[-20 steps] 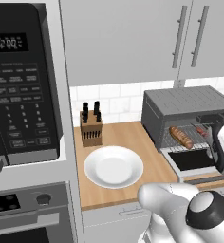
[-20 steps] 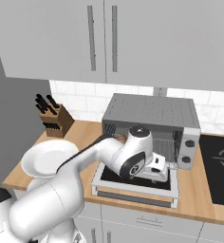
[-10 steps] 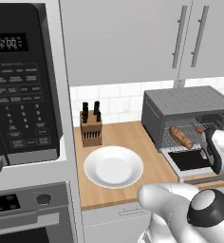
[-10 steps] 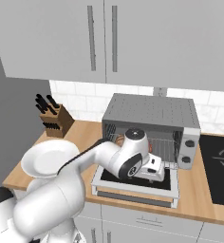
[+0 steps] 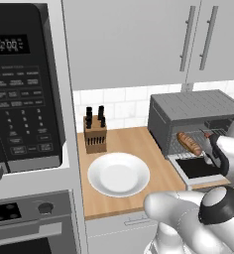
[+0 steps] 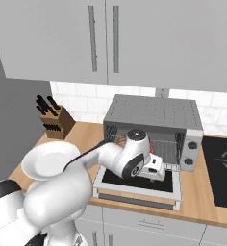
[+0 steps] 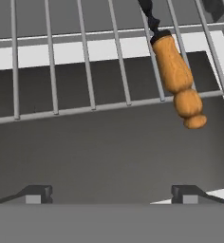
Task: Pick up the kebab skewer and baguette bread, and place them inside the toaster oven. Close the toaster oven door and start by setting the timer.
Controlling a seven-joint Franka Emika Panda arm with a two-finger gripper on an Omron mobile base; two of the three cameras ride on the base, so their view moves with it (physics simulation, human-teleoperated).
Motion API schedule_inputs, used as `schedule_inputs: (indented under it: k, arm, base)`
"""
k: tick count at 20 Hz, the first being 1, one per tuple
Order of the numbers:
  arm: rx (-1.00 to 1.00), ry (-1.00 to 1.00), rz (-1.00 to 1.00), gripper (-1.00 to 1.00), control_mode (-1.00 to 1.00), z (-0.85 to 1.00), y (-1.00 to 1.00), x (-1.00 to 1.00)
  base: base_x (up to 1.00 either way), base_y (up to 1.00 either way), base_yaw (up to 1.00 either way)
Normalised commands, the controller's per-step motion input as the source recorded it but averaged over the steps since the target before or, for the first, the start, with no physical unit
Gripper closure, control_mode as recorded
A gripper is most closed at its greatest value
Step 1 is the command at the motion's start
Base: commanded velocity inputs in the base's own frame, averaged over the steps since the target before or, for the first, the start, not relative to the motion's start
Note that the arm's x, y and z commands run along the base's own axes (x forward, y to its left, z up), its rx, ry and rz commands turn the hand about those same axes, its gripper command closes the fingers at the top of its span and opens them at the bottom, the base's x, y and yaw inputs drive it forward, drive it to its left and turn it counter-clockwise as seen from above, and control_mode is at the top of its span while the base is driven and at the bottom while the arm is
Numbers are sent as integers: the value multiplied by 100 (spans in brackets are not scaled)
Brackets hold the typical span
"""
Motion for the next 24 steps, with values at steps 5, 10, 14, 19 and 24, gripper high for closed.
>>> schedule_inputs:
  k: [5, 10, 14, 19, 24]
  arm:
    - [0, 0, -6, -100, -100, -5, 2, 14]
    - [0, 0, -6, -100, -100, -12, 7, 5]
    - [0, -1, -3, -100, -100, -18, 3, 0]
    - [0, -4, 0, -100, -100, -13, 0, 5]
    - [0, -5, 0, -100, -100, -12, 0, 21]
  base:
    - [0, 0, 0]
    - [0, 0, 0]
    - [0, 0, 0]
    - [0, 0, 0]
    - [0, 0, 0]
